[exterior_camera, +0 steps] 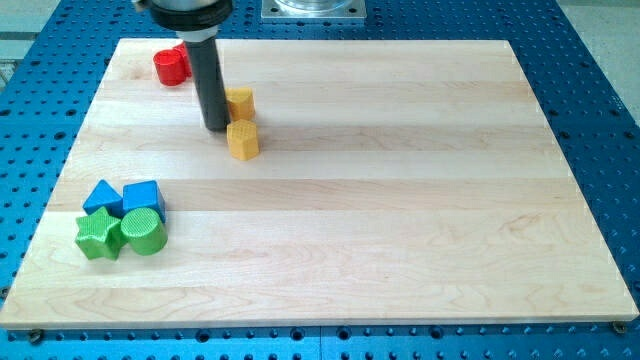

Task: Push the heart into the hexagon

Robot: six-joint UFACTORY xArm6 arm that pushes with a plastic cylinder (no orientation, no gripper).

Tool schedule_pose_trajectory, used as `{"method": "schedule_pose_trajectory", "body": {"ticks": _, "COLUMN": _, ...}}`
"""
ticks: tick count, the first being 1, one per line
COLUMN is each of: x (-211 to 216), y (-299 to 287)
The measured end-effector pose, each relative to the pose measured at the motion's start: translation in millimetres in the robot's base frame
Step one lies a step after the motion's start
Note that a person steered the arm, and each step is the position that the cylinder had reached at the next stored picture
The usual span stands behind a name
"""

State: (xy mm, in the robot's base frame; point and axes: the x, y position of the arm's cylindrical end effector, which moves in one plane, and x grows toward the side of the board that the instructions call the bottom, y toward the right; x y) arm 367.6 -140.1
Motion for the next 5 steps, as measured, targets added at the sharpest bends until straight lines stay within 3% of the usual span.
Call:
{"method": "schedule_pose_trajectory", "body": {"ticks": 1, "x": 17, "y": -26}}
{"method": "schedule_pose_trajectory", "body": {"ticks": 2, "x": -6, "y": -19}}
{"method": "schedule_pose_trajectory", "body": {"ticks": 3, "x": -57, "y": 10}}
{"method": "schedule_pose_trajectory", "body": {"ticks": 4, "x": -44, "y": 20}}
{"method": "schedule_pose_trajectory", "body": {"ticks": 5, "x": -5, "y": 20}}
